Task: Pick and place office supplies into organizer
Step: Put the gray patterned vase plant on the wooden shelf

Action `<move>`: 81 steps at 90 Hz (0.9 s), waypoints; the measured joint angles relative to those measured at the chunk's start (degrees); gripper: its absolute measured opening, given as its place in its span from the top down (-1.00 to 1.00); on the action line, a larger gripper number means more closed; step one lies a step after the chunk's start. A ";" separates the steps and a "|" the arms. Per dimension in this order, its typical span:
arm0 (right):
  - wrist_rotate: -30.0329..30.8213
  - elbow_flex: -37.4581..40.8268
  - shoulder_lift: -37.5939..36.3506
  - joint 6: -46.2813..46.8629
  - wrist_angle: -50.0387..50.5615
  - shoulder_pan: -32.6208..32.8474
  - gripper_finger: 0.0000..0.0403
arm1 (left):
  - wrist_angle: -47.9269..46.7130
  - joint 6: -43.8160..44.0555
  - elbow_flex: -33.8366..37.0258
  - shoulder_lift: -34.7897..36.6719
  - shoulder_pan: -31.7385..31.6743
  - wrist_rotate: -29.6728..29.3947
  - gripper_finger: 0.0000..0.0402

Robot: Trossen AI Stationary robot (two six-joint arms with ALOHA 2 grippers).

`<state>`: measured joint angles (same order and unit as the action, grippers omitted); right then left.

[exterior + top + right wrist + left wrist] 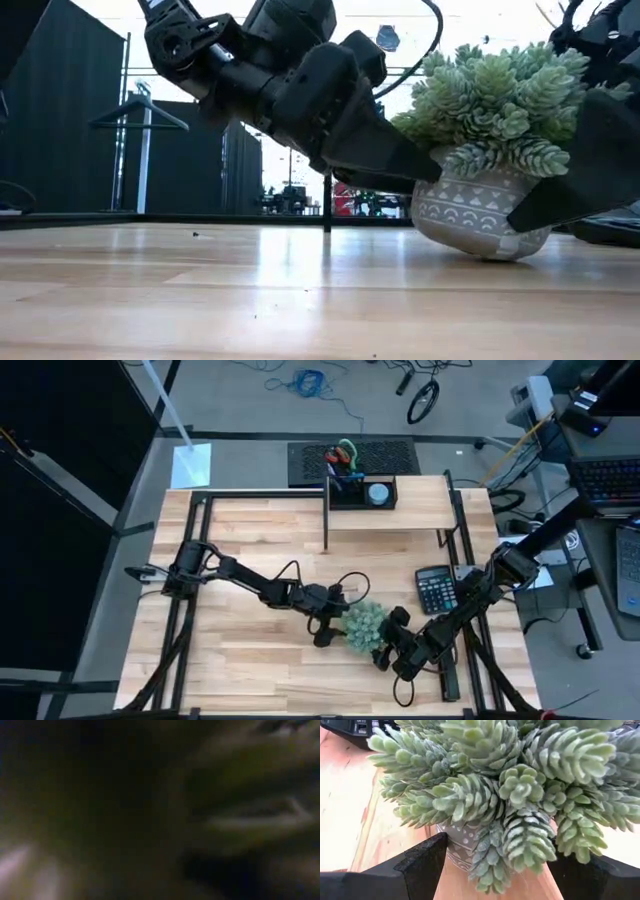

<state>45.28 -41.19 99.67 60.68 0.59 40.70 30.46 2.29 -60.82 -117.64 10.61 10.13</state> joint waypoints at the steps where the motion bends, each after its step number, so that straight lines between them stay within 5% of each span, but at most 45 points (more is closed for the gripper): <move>1: -0.08 0.01 -0.09 -0.10 0.03 -0.02 -0.91 | -0.16 0.01 -0.04 0.00 0.00 0.00 -0.54; 55: 0.87 -0.23 -9.15 -3.13 7.49 -0.37 -0.91 | -2.81 0.43 -0.82 0.24 -0.13 -0.30 -0.54; 81: -1.19 -0.15 -9.55 -2.85 8.21 -0.48 -0.91 | -12.44 0.23 -5.17 0.28 -0.55 -0.09 -0.54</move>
<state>44.09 -41.34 90.11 57.83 8.81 40.22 18.02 2.52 -65.98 -117.37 10.07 10.04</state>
